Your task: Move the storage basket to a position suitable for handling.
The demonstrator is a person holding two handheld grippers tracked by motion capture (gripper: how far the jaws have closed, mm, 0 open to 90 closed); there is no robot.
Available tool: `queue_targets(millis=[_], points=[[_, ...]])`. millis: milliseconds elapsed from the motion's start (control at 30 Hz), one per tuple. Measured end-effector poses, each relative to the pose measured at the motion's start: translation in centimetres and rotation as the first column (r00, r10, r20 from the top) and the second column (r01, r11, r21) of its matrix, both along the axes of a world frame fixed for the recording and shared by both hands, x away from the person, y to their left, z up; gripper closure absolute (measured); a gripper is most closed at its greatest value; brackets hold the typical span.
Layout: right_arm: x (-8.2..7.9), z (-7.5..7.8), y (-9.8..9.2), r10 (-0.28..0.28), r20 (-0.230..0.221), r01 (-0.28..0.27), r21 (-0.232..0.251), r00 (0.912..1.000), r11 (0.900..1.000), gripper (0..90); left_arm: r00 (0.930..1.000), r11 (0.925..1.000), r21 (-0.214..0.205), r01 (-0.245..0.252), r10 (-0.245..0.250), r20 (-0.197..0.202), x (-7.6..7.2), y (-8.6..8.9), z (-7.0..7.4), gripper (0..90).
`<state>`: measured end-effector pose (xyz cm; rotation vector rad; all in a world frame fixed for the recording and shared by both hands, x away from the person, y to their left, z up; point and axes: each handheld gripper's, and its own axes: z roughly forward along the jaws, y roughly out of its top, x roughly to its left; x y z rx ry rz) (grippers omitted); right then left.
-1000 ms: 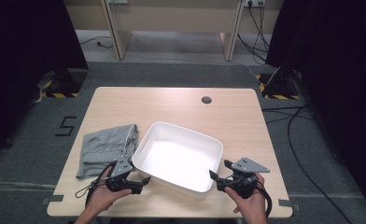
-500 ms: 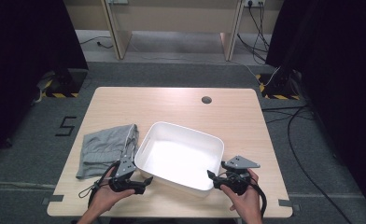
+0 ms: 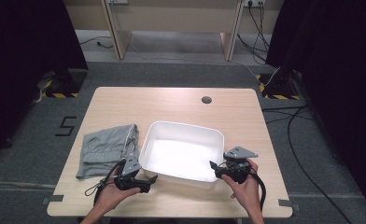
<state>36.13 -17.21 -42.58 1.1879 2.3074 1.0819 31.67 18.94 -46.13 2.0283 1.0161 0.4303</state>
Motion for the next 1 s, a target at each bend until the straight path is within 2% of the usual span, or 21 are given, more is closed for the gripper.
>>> queue_targets(millis=[33, 67, 233, 367, 500, 633, 667, 1000], points=[[0.0, 0.0, 0.0, 0.0, 0.0, 0.0, 0.0, 1.0, 1.0, 37.7, 1.0, 1.0, 0.0, 0.0, 0.0, 0.0, 0.0, 0.0, 0.0, 13.9], [0.9, -0.1, 0.0, -0.004, 0.001, 0.004, 0.009, 1.0, 1.0, 37.4, 1.0, 1.0, -0.002, -0.007, 0.007, 0.005, 0.1, -0.2, 0.0, 13.9], [2.2, 0.4, 0.6, -0.015, 0.014, 0.015, -0.019, 0.9998, 0.9997, 36.2, 0.9995, 0.9996, -0.004, -0.028, 0.028, 0.01, 0.5, -0.5, 0.1, 13.5], [3.9, 0.5, 1.5, -0.02, 0.029, 0.021, -0.065, 0.9994, 0.9976, 34.9, 0.9989, 0.9989, 0.0, -0.046, 0.046, 0.007, 1.6, -0.5, 0.4, 14.1], [4.6, 0.5, 1.8, -0.032, 0.023, 0.033, -0.066, 0.9992, 0.9973, 34.9, 0.9986, 0.9986, -0.004, -0.052, 0.052, -0.005, 2.4, -0.6, 0.5, 14.2], [5.6, 0.4, 1.9, -0.042, 0.033, 0.045, -0.084, 0.9986, 0.9955, 35.0, 0.998, 0.9981, 0.01, -0.061, 0.061, -0.014, 3.4, -1.1, 0.7, 14.1], [6.0, 0.4, 1.8, -0.048, 0.034, 0.051, -0.101, 0.9983, 0.9936, 35.0, 0.9979, 0.9978, 0.015, -0.064, 0.064, -0.011, 3.9, -1.4, 0.9, 14.1], [7.9, 0.1, 1.0, -0.071, 0.051, 0.075, -0.08, 0.9962, 0.994, 35.3, 0.9957, 0.9958, -0.002, -0.092, 0.092, -0.017, 6.0, -2.2, 1.2, 14.3]])
